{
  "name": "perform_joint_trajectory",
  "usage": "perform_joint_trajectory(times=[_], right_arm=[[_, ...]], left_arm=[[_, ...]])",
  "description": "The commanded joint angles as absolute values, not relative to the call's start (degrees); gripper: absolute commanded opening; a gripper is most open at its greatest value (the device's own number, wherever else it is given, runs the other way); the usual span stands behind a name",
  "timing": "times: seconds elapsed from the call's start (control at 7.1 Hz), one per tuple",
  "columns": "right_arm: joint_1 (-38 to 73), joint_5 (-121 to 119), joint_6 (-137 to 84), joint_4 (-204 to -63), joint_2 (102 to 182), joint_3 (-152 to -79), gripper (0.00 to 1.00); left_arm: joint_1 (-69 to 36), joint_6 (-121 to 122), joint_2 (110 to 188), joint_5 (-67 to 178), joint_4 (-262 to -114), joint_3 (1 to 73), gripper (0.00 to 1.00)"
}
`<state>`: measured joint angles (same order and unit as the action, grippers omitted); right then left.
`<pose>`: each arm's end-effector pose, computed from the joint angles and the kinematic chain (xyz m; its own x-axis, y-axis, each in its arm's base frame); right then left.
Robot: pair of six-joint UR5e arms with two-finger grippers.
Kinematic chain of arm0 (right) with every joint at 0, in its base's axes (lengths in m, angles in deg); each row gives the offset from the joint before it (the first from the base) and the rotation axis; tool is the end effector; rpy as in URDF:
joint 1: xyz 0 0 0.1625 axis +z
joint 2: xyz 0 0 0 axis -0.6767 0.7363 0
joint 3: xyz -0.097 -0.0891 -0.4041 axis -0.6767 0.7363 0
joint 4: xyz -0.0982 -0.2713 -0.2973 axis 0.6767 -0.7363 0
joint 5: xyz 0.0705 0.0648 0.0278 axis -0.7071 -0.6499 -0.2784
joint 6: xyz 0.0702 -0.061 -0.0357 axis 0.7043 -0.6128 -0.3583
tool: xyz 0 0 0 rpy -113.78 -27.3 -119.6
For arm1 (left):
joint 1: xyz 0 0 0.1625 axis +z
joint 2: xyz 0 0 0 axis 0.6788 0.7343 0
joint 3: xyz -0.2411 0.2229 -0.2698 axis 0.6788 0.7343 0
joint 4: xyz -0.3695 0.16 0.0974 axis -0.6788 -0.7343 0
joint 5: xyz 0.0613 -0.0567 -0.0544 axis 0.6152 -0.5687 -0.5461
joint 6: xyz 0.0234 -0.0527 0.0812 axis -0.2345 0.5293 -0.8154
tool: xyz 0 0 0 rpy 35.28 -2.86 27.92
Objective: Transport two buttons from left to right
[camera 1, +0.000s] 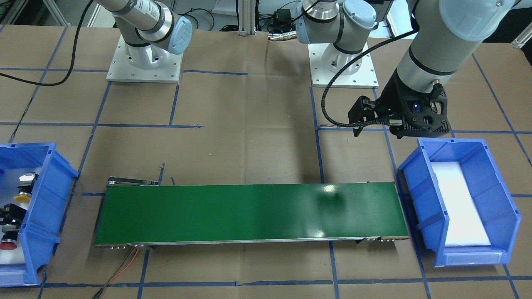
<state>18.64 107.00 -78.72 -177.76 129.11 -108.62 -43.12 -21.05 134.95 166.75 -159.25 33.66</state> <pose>-0.2019 -0.6621 0.2351 -0.9916 -0.1203 -0.0485 -0.1162 0.9901 -0.0792 -0.0948 -0.5390 0.4638 -0.9991 0.0429 0.0015 0.0430 0.9989 0.0165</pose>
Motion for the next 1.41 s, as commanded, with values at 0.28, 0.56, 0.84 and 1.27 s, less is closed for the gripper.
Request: perform_joint_trajectory(times=[0.28, 0.56, 0.84, 1.27], right_arm=[[18.7, 107.6, -74.7, -162.9, 139.3, -106.2, 1.00], [21.1, 106.9, -72.0, -150.4, 146.8, -105.7, 1.00], [28.4, 107.0, -65.4, -149.0, 152.2, -106.0, 1.00], [38.8, 109.3, -47.8, -147.9, 157.0, -106.3, 1.00]], left_arm=[[-43.1, -21.1, 134.9, 166.7, -159.3, 33.7, 1.00], [-43.1, -21.1, 134.9, 166.7, -159.3, 33.7, 1.00], [-43.1, -21.0, 134.9, 166.7, -159.3, 33.7, 1.00], [-43.1, -21.0, 134.9, 166.7, -159.3, 33.7, 1.00]])
